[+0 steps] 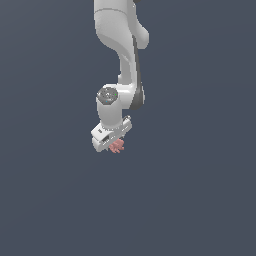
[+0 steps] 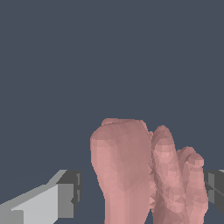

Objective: Pick up the object and move it to a goal position.

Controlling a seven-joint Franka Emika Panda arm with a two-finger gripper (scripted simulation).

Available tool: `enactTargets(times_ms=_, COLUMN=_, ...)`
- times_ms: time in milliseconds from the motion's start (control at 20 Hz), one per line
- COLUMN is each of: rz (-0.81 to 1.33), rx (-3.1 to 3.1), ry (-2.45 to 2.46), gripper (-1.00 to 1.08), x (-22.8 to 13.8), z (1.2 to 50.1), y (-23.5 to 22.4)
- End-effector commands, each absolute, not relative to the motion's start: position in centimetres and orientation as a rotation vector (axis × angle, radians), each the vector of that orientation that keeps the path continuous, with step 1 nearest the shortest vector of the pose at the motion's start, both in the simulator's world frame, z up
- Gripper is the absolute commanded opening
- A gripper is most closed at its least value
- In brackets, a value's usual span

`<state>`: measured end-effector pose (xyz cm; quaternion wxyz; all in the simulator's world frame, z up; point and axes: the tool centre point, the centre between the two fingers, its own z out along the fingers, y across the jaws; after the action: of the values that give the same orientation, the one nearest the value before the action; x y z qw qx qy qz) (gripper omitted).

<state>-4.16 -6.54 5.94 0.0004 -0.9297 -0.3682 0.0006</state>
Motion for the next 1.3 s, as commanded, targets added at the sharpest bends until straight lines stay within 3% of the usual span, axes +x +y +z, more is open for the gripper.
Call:
enactTargets(times_ms=0, rz=0.0, rx=-2.921, ry=-1.157, gripper=1.0, x=-4.1, z=5.6, y=-6.6)
enactTargets(times_ms=50, rz=0.0, rx=-2.921, ry=-1.157, gripper=1.0, x=-4.1, z=5.6, y=-6.6)
enactTargets(times_ms=100, rz=0.0, rx=-2.921, ry=-1.157, gripper=-1.0, x=-4.1, z=5.6, y=-6.6)
enactTargets(times_ms=800, rz=-0.001, rx=-2.922, ry=-1.157, gripper=-1.0, x=-4.1, z=6.0, y=-6.6)
enactTargets(times_ms=1250, rz=-0.001, rx=-2.922, ry=-1.157, gripper=-1.0, x=-5.2, z=9.6, y=-6.8)
